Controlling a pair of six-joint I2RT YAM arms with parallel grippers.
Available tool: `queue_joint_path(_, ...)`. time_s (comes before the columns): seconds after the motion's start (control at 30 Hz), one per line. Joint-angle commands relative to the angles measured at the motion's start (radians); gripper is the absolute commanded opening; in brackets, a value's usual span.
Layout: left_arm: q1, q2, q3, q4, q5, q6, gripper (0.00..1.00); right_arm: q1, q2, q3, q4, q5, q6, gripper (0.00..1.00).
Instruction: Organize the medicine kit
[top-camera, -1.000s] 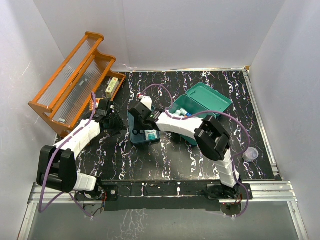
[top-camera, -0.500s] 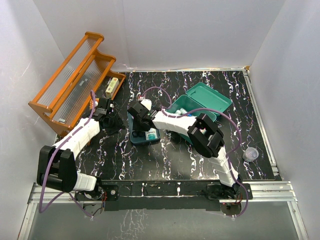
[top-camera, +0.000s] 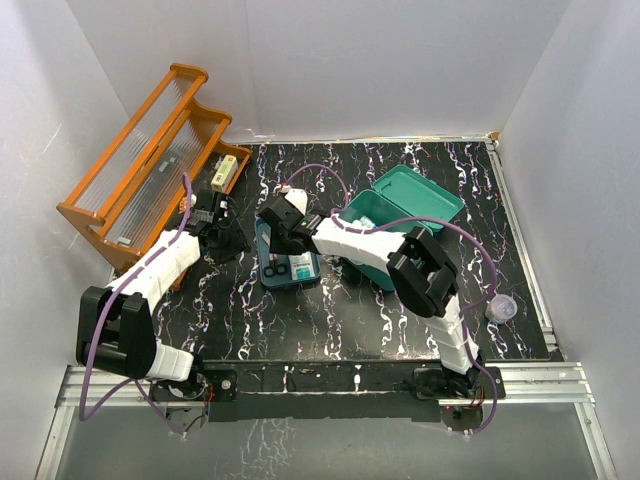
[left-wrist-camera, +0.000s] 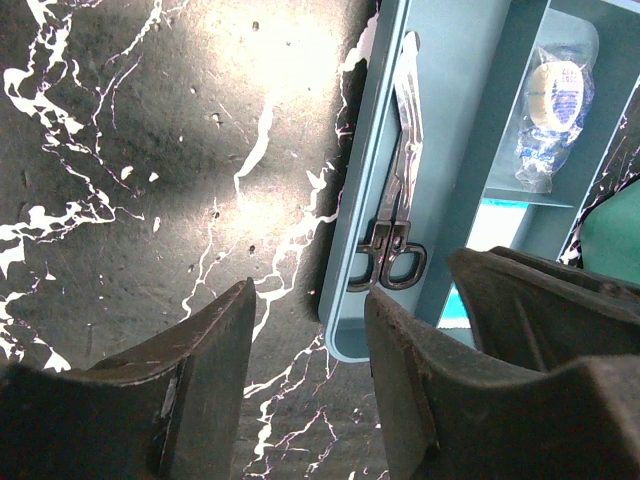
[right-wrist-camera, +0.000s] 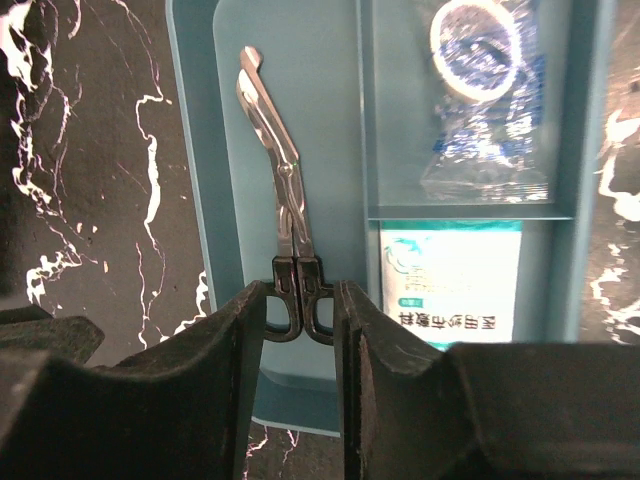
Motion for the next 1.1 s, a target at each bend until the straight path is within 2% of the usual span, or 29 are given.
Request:
queue_joint_path(0.0, 0.007, -0.022, 0.023, 0.015, 0.016, 0.034, 0.48, -0.004, -0.049, 0.001, -0.032, 0.101, -0.030, 0.29)
queue_joint_path(0.27, 0.007, -0.026, -0.024, 0.053, 0.045, 0.018, 0.50, -0.004, 0.029, 0.042, -0.089, 0.084, -0.070, 0.35)
queue_joint_path(0.47, 0.007, -0.026, -0.034, 0.058, 0.054, 0.010, 0.50, -0.004, 0.061, 0.054, -0.090, 0.037, -0.105, 0.35)
queue_joint_path(0.9, 0.006, -0.096, -0.043, 0.039, 0.010, 0.002, 0.50, -0.004, 0.089, 0.068, -0.082, 0.034, -0.120, 0.18)
queue_joint_path(1.07, 0.007, -0.109, -0.047, 0.031, 0.003, 0.009, 0.50, -0.004, 0.099, 0.082, -0.084, 0.060, -0.123, 0.15)
